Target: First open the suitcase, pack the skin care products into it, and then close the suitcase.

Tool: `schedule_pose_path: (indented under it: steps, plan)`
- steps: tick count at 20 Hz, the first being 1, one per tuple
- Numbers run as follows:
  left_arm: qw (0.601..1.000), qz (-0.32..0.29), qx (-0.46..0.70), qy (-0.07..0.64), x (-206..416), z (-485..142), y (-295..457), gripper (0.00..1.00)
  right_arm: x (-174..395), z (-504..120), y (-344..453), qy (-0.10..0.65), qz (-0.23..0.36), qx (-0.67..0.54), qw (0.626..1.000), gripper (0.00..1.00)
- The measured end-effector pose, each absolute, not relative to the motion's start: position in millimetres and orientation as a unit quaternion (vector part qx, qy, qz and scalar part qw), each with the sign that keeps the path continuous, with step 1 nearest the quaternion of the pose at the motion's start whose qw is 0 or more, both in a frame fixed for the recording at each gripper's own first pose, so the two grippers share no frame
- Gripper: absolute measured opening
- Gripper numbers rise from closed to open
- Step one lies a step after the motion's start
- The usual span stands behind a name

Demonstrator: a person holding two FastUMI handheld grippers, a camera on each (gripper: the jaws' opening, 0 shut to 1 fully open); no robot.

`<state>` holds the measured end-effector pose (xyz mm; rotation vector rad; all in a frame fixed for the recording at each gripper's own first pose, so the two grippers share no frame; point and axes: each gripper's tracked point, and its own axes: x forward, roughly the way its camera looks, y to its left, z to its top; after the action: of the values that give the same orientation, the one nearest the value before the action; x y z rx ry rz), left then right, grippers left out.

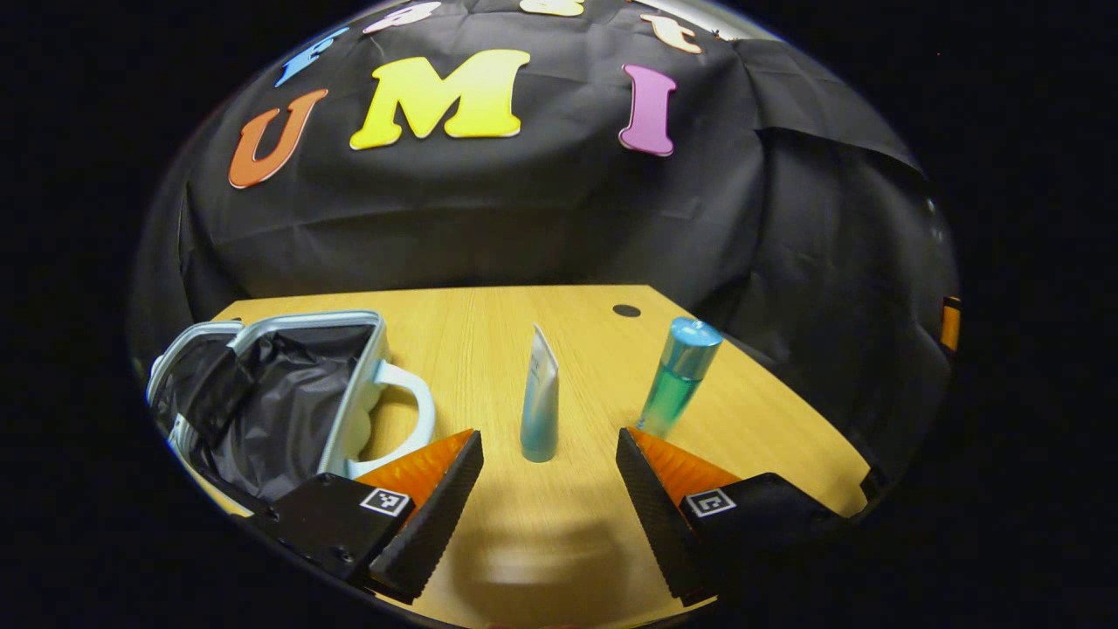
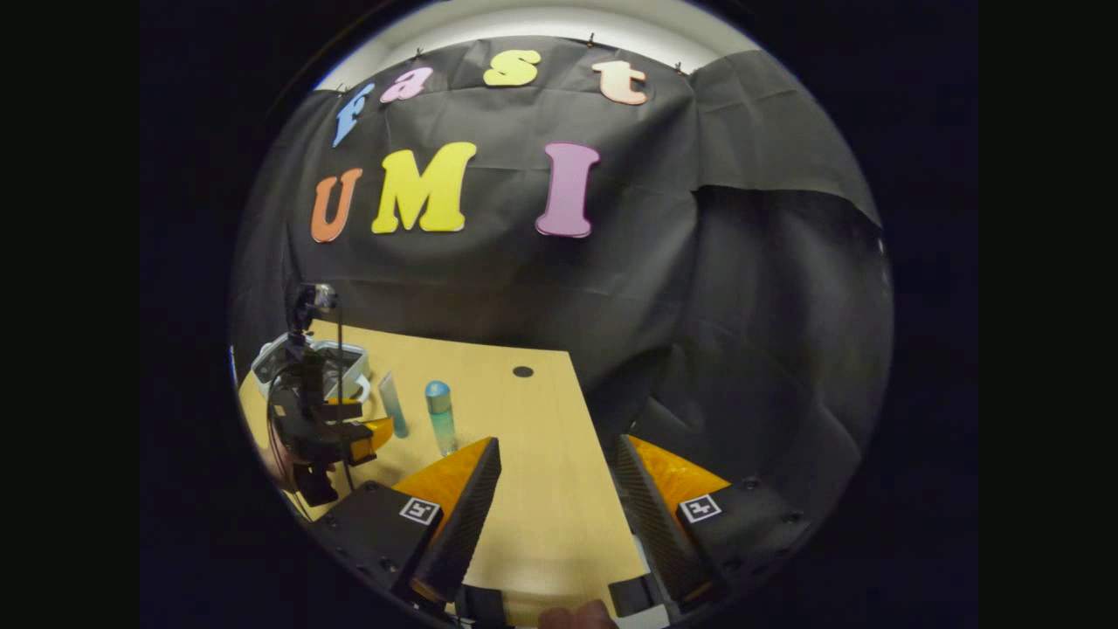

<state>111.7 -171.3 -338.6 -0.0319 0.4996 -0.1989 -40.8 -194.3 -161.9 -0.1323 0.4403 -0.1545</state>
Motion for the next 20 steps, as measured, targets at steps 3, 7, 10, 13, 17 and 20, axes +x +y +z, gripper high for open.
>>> schedule_pose_path:
  steps: [3, 7, 10, 13, 17, 20]
  plan:
    - [0.963, -0.095, -0.014, 0.253, 136, -351, -171, 0.98, -46, -162, -205, 0.220, -0.092, -0.069, 0.969, 0.81]
    - [0.959, -0.090, -0.018, 0.268, 157, -365, -172, 0.94, -48, -162, -215, 0.223, -0.107, -0.068, 0.966, 0.81]
    - [0.955, -0.089, -0.020, 0.283, 162, -375, -171, 0.88, -49, -166, -216, 0.228, -0.110, -0.070, 0.965, 0.81]
    - [0.948, -0.083, -0.025, 0.308, 159, -391, -170, 0.69, -45, -168, -213, 0.231, -0.109, -0.067, 0.965, 0.81]
    - [0.946, -0.085, -0.021, 0.312, 160, -393, -169, 0.51, -39, -166, -203, 0.226, -0.097, -0.078, 0.966, 0.81]
    - [0.943, -0.093, -0.025, 0.318, 152, -384, -170, 0.41, -33, -173, -195, 0.227, -0.084, -0.080, 0.967, 0.81]
